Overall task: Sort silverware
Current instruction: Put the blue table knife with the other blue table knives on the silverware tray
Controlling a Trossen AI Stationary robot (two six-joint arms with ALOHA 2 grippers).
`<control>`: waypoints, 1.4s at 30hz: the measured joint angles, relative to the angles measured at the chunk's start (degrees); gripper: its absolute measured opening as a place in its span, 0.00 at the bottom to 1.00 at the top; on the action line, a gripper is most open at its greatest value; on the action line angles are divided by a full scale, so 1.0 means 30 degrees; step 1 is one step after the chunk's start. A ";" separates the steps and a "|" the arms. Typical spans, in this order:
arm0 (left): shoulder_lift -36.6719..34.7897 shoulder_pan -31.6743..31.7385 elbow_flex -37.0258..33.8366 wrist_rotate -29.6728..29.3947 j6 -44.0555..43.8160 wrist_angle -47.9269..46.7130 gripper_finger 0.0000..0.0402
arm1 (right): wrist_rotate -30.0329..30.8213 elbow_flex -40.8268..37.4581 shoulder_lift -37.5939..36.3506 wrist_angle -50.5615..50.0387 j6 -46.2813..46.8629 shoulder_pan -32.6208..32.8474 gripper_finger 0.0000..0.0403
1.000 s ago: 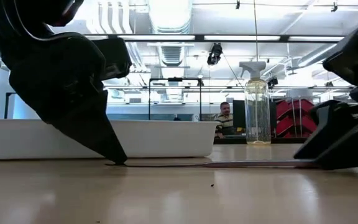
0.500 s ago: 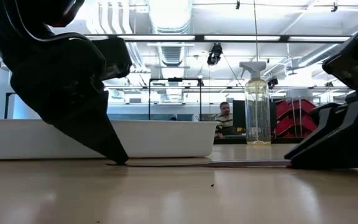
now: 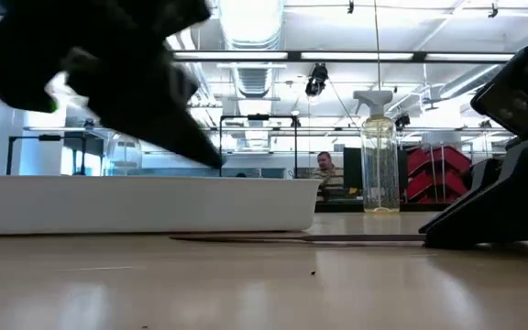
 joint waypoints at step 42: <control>0.5987 0.3260 0.4755 0.0773 0.9141 0.2299 0.24 | -0.2045 0.0013 -0.3470 -0.0126 0.8620 -0.1010 0.17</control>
